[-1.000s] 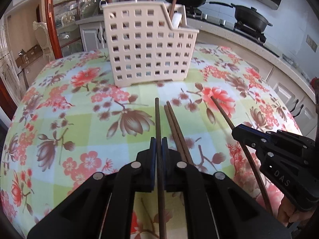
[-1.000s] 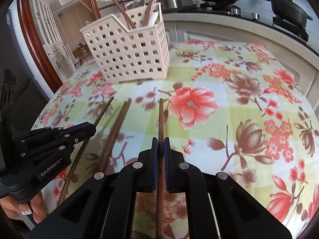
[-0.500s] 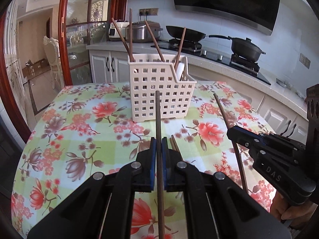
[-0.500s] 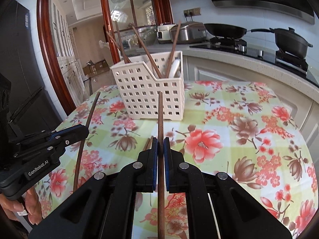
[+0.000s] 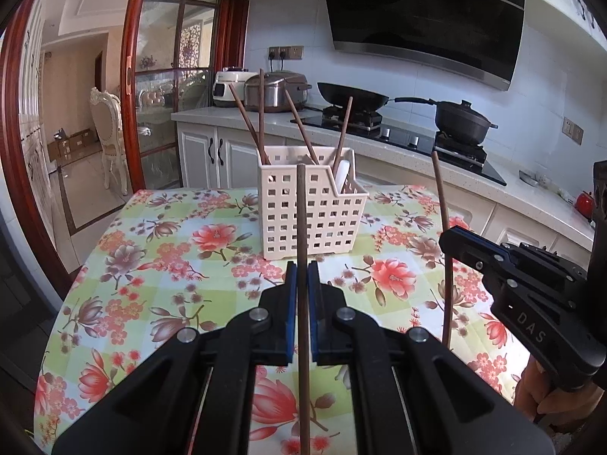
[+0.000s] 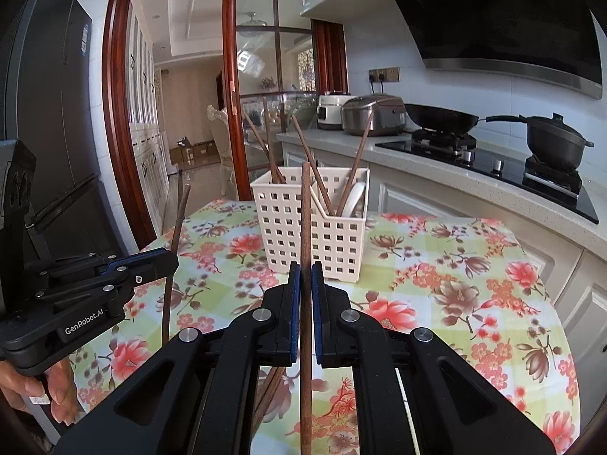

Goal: Organize utensils
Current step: 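Lift both held chopsticks upright off the table, then carry both upright chopsticks toward the caddy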

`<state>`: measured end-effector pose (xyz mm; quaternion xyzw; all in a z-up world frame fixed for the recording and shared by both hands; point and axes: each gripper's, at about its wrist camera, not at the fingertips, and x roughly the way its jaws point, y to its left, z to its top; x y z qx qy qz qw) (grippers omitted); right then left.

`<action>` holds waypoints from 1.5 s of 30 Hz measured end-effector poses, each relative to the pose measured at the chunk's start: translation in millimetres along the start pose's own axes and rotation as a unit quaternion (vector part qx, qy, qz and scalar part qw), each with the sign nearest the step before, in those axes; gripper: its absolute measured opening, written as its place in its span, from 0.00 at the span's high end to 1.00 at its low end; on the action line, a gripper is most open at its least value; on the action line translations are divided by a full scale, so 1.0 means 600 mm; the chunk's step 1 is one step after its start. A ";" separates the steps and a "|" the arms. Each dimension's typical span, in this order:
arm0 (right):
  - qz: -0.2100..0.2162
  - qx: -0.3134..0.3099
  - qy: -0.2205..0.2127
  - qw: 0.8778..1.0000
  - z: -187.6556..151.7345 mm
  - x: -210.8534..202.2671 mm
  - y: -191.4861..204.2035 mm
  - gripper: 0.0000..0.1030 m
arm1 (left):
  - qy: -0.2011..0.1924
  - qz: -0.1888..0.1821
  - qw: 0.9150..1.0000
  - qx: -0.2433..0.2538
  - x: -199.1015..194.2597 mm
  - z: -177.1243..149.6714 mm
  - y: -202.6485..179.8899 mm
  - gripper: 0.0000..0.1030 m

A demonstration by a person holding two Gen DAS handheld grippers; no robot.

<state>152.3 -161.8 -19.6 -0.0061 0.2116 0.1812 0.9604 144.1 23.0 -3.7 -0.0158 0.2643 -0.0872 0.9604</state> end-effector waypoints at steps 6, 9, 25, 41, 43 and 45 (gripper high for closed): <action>-0.001 -0.001 -0.012 1.000 0.006 -0.014 0.001 0.94 | -0.014 0.002 1.000 0.006 -0.018 0.005 -0.006 0.94; -0.002 -0.002 -0.024 1.000 0.010 -0.026 0.002 0.94 | -0.017 0.002 1.000 0.008 -0.024 0.006 -0.009 0.94; -0.001 -0.004 -0.040 0.999 0.017 -0.050 0.005 0.94 | -0.048 0.010 0.999 0.019 -0.059 0.017 -0.020 0.95; 0.000 -0.005 -0.042 0.999 0.017 -0.051 0.005 0.94 | -0.053 0.005 0.998 0.018 -0.065 0.019 -0.020 0.95; 0.000 -0.006 -0.042 0.999 0.018 -0.050 0.006 0.94 | -0.054 0.005 0.998 0.017 -0.066 0.019 -0.020 0.95; 0.000 -0.007 -0.043 0.999 0.020 -0.050 0.007 0.94 | -0.055 0.005 0.998 0.017 -0.067 0.021 -0.021 0.95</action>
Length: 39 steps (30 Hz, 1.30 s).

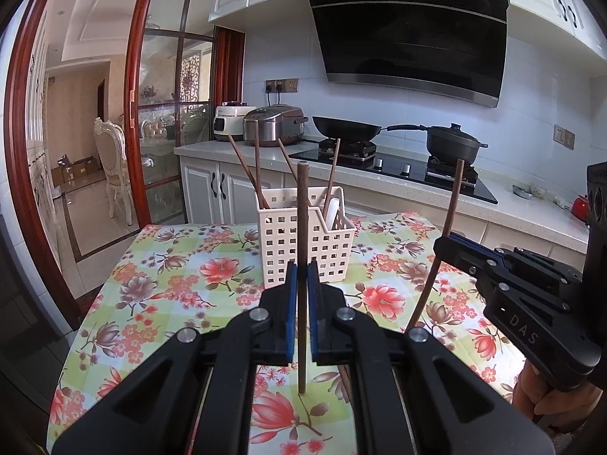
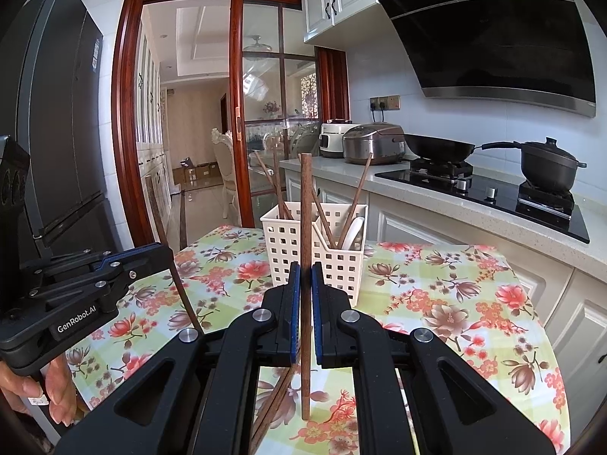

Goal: Organize utensils
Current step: 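Carry both upright chopsticks toward the caddy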

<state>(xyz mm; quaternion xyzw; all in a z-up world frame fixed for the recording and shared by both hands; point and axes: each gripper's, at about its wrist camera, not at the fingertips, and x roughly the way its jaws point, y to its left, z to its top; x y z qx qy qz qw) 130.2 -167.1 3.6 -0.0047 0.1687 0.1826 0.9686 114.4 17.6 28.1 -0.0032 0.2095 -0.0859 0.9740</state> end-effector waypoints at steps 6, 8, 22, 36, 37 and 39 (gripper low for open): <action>0.002 -0.012 -0.007 1.000 0.015 0.001 0.008 0.94 | -0.008 -0.002 1.000 0.002 -0.002 0.011 0.003 0.95; 0.005 -0.012 -0.010 1.000 0.023 0.001 0.007 0.94 | -0.013 -0.004 1.000 0.003 -0.004 0.017 0.004 0.95; 0.000 -0.038 -0.038 0.999 0.119 0.013 0.000 0.94 | -0.024 -0.037 0.999 0.002 -0.006 0.096 0.027 0.95; -0.006 -0.015 -0.016 1.000 0.211 0.107 -0.050 0.94 | -0.045 -0.027 0.999 -0.005 0.052 0.248 0.039 0.95; -0.007 -0.015 -0.015 1.000 0.218 0.114 -0.051 0.94 | -0.047 -0.025 0.999 -0.004 0.057 0.256 0.038 0.95; -0.010 -0.017 -0.014 1.000 0.229 0.126 -0.054 0.94 | -0.050 -0.020 0.999 -0.003 0.072 0.274 0.038 0.95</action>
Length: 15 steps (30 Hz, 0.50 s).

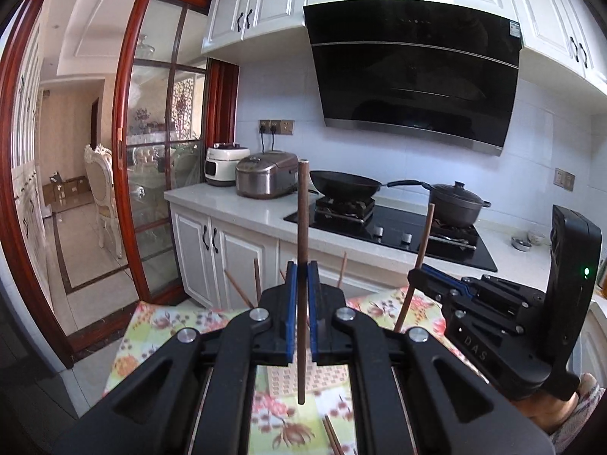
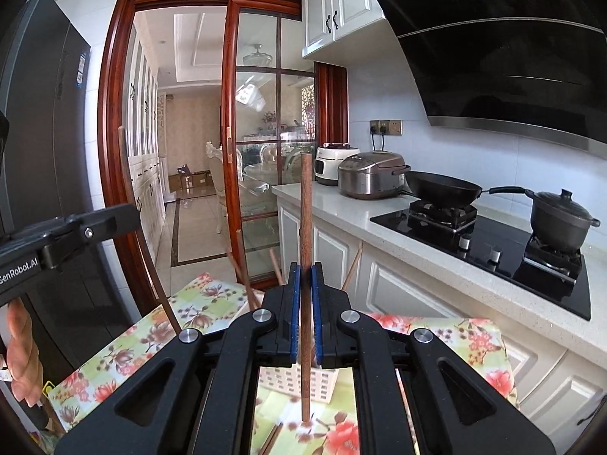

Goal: Organize utensils
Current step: 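Carry both upright chopsticks toward the caddy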

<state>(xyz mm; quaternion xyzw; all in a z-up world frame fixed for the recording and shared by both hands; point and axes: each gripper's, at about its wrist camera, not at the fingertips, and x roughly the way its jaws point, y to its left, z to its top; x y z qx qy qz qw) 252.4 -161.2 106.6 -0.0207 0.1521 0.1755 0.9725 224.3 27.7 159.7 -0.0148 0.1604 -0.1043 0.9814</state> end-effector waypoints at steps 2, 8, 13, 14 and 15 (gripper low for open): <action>-0.003 -0.001 0.001 1.000 0.011 0.014 -0.005 0.94 | -0.002 0.002 1.000 -0.003 0.018 0.015 0.002 0.95; -0.004 0.010 -0.005 1.000 0.043 0.050 -0.021 0.94 | -0.007 0.011 1.000 -0.004 0.069 0.045 0.006 0.95; 0.001 0.023 0.000 1.000 0.052 0.083 -0.030 0.94 | -0.007 0.019 1.000 -0.011 0.112 0.055 0.020 0.95; 0.000 0.023 0.000 1.000 0.053 0.090 -0.030 0.94 | -0.006 0.020 1.000 -0.014 0.119 0.055 0.024 0.95; 0.001 0.024 0.001 1.000 0.052 0.095 -0.031 0.94 | -0.006 0.021 1.000 -0.017 0.122 0.055 0.029 0.95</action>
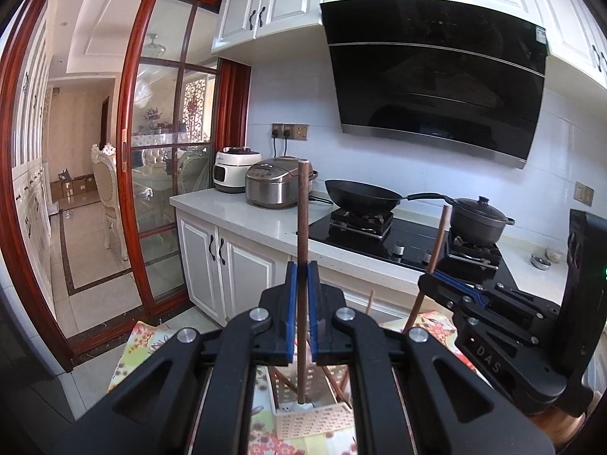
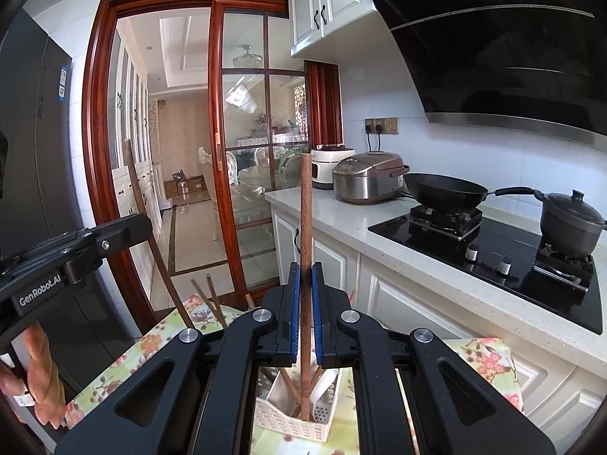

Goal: Organize utensils
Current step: 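Carry both upright chopsticks toward the caddy, then lower both chopsticks into the caddy and open both tools to drop them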

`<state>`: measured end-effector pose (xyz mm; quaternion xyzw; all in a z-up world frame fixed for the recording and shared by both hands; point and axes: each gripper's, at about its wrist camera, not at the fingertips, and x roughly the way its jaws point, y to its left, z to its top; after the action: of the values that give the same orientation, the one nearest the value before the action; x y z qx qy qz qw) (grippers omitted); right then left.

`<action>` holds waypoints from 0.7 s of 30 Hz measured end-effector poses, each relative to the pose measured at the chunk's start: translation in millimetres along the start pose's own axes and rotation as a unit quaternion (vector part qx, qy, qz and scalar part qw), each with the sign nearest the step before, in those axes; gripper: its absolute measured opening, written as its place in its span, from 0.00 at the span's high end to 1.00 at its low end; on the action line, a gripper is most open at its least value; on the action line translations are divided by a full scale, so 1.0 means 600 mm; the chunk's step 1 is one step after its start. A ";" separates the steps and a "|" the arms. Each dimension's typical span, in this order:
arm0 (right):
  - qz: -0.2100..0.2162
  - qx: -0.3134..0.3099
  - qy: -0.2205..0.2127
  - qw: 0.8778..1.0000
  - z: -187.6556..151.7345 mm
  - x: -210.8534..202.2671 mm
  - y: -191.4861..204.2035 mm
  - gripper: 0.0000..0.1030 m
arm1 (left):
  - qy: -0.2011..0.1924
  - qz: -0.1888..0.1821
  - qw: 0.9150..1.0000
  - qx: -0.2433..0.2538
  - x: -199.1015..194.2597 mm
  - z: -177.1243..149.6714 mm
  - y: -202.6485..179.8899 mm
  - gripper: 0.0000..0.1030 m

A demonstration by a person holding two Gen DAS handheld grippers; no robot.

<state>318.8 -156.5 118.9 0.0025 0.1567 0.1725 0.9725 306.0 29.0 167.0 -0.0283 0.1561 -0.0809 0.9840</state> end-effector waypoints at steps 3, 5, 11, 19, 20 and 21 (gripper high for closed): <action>0.003 0.004 0.006 1.000 -0.001 0.021 -0.004 0.94 | 0.000 0.005 1.000 -0.003 0.020 0.001 0.013 0.95; 0.005 0.007 0.011 1.000 -0.007 0.033 -0.005 0.94 | 0.005 0.005 1.000 -0.005 0.036 0.000 0.019 0.95; 0.017 0.020 0.036 0.999 -0.021 0.069 -0.012 0.94 | 0.030 0.000 1.000 -0.008 0.071 -0.020 0.026 0.95; 0.014 0.014 0.094 0.995 -0.051 0.118 -0.006 0.94 | 0.100 0.004 0.995 0.002 0.121 -0.069 0.028 0.95; 0.014 0.016 0.100 0.995 -0.057 0.123 -0.005 0.94 | 0.106 0.004 0.994 0.001 0.128 -0.075 0.030 0.95; 0.015 0.016 0.109 0.994 -0.064 0.128 -0.004 0.94 | 0.111 0.006 0.994 0.000 0.133 -0.083 0.032 0.94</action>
<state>376.5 -134.9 58.9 0.0020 0.2646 0.1836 0.9467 368.3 32.8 94.3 -0.0186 0.2649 -0.0780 0.9609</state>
